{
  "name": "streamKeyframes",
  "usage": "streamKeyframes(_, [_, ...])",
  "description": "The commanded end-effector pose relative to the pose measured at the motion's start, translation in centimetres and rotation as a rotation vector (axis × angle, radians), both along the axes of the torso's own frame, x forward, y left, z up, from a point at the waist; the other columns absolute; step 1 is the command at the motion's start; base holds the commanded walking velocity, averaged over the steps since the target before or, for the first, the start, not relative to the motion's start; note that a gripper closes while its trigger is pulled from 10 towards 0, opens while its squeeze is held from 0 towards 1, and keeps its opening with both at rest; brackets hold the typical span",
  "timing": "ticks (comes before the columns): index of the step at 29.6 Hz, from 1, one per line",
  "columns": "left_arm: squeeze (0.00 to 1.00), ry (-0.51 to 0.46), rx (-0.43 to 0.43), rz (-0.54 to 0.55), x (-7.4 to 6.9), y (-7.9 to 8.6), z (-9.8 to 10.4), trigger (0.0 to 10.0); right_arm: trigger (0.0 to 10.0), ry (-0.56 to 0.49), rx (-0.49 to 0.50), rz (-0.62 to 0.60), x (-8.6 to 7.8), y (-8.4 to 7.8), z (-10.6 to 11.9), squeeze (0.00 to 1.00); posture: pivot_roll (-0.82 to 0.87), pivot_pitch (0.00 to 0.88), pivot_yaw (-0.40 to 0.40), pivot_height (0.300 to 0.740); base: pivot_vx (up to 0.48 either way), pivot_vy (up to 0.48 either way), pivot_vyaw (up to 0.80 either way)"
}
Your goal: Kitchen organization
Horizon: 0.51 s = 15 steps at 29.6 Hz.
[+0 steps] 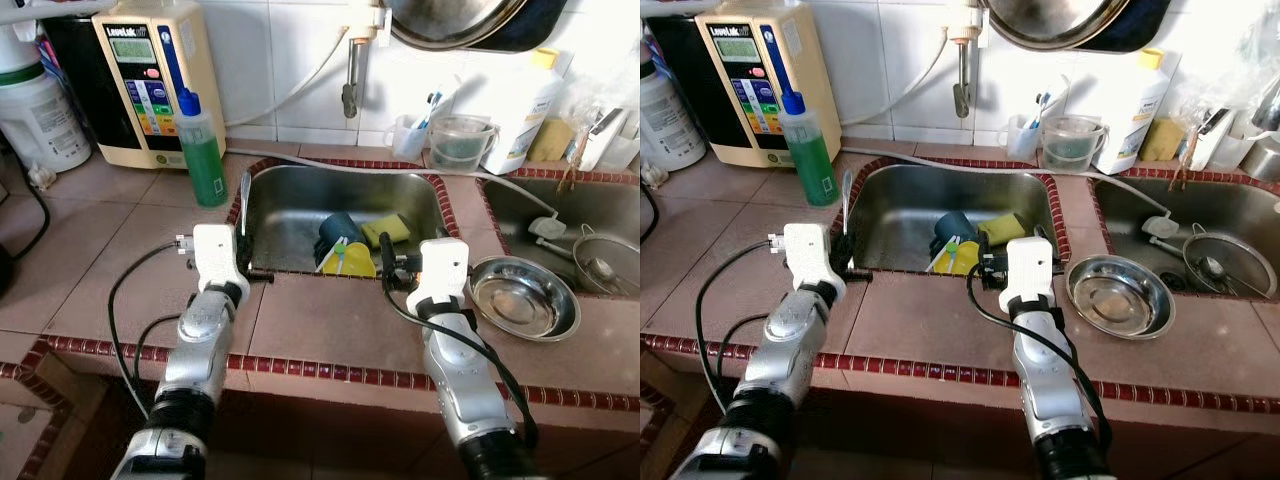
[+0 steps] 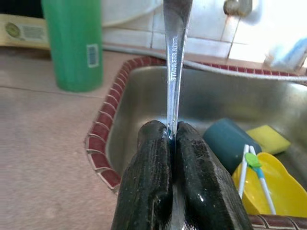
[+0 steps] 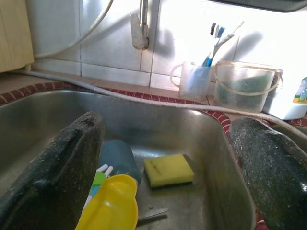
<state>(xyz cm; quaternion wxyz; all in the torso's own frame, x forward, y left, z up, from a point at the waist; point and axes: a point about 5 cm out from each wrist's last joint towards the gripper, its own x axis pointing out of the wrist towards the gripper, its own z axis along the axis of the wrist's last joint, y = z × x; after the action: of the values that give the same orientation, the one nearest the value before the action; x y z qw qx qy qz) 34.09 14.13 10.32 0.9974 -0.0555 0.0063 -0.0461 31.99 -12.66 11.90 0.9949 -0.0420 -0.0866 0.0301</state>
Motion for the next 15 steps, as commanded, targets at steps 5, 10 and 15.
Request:
streamKeyframes(5, [0.0, 0.0, 0.07, 0.028, 0.4, 0.9, 0.1, 10.0, 10.0, -0.022, 0.007, -0.011, 0.2, -0.4, 0.4, 0.0, -0.19, 0.0, 0.024, 0.74, 0.0, 0.0, 0.0])
streamKeyframes(10, [0.0, 0.029, -0.013, 0.019, 0.9, 1.3, 0.5, 10.0, 10.0, -0.016, -0.003, -0.009, 0.2, -0.4, 0.0, 0.0, -0.19, 0.0, 0.031, 0.74, 0.0, 0.0, 0.0])
streamKeyframes(15, [0.0, 0.043, 0.036, 0.018, 1.0, 1.4, 0.4, 10.0, 10.0, -0.029, 0.0, -0.017, 0.5, -0.3, 0.4, 0.0, -0.21, 0.0, 0.05, 0.74, 0.0, 0.0, 0.0])
